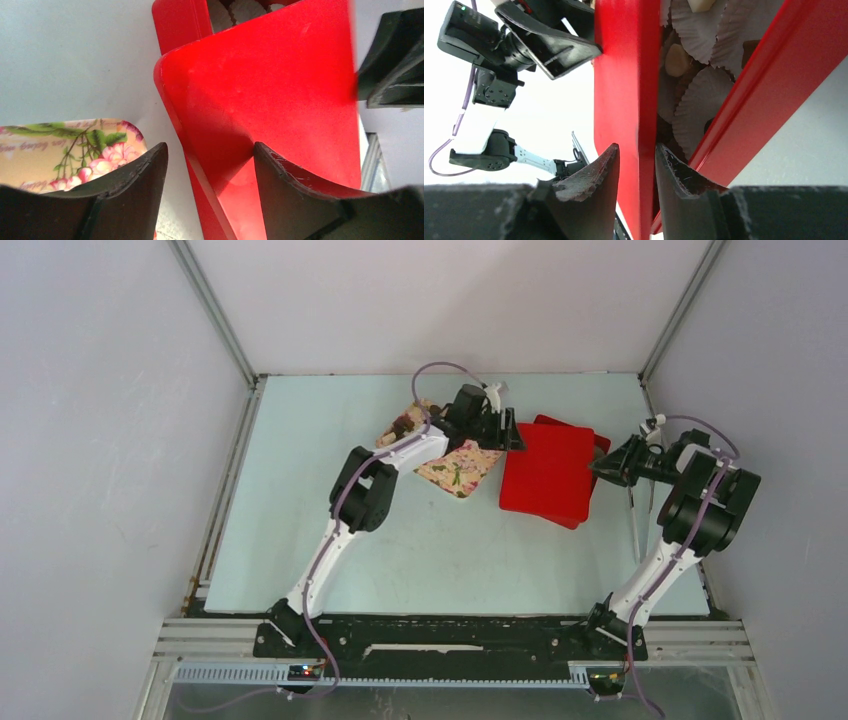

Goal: Pack the chocolate

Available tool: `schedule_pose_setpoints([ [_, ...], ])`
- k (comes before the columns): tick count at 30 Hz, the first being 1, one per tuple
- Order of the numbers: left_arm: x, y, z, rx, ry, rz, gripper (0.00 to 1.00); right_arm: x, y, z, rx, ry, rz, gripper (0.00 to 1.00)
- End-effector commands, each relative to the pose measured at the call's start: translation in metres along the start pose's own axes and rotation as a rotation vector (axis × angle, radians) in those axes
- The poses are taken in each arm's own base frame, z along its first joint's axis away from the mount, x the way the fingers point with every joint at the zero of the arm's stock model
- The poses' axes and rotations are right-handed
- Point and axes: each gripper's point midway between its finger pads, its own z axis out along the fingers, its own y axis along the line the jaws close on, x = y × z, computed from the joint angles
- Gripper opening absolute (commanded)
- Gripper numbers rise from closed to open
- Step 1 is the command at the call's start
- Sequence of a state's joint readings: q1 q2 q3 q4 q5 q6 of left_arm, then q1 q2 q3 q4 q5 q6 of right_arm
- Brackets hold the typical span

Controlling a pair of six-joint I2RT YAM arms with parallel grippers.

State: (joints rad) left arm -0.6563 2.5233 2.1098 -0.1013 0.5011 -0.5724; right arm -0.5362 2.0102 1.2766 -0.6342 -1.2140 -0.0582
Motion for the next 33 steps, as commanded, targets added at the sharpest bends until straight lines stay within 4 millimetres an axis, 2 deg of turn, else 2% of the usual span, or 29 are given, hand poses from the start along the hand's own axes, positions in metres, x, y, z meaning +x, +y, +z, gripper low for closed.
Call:
schedule_pose_setpoints([
  [1, -0.019, -0.008, 0.003, -0.068, -0.039, 0.213, 0.68, -0.009, 0.02, -0.013, -0.001, -0.049, -0.068, 0.35],
  [8, -0.028, -0.014, 0.006, -0.065, -0.064, 0.249, 0.72, -0.006, 0.015, -0.022, 0.081, -0.075, -0.082, 0.35],
  [10, -0.026, -0.019, 0.007, -0.036, -0.059, 0.241, 0.72, -0.009, 0.012, -0.028, 0.125, -0.092, -0.087, 0.39],
  [11, -0.026, -0.02, 0.007, -0.026, -0.058, 0.233, 0.73, -0.011, 0.012, -0.031, 0.139, -0.102, -0.093, 0.44],
  [12, -0.025, -0.021, 0.008, -0.017, -0.056, 0.225, 0.73, -0.013, 0.011, -0.034, 0.152, -0.112, -0.097, 0.54],
  [13, -0.024, -0.022, 0.008, -0.011, -0.055, 0.215, 0.73, -0.015, 0.012, -0.037, 0.169, -0.123, -0.104, 0.7],
  [14, -0.024, -0.023, 0.008, -0.008, -0.053, 0.207, 0.73, -0.016, 0.011, -0.04, 0.189, -0.13, -0.111, 0.94],
  [15, -0.022, -0.024, 0.008, -0.006, -0.049, 0.202, 0.73, -0.017, 0.011, -0.042, 0.206, -0.135, -0.119, 0.99],
  [18, -0.026, -0.028, 0.003, -0.002, -0.054, 0.211, 0.75, -0.02, 0.009, -0.045, 0.247, -0.145, -0.134, 1.0],
  [21, -0.03, -0.031, -0.002, -0.005, -0.061, 0.217, 0.83, -0.024, 0.003, -0.042, 0.295, -0.148, -0.157, 1.0],
  [25, -0.028, -0.036, -0.006, 0.016, -0.042, 0.208, 0.86, -0.029, -0.008, -0.022, 0.341, -0.099, -0.182, 0.99],
  [28, -0.018, -0.036, -0.01, 0.036, -0.013, 0.202, 0.85, -0.037, -0.015, -0.009, 0.373, -0.052, -0.208, 1.0],
  [30, -0.01, -0.035, -0.015, 0.054, 0.001, 0.205, 0.85, -0.044, -0.014, 0.0, 0.362, -0.037, -0.256, 1.0],
  [33, 0.0, -0.039, -0.023, 0.085, 0.009, 0.219, 0.85, -0.043, -0.009, 0.013, 0.321, -0.007, -0.291, 1.0],
])
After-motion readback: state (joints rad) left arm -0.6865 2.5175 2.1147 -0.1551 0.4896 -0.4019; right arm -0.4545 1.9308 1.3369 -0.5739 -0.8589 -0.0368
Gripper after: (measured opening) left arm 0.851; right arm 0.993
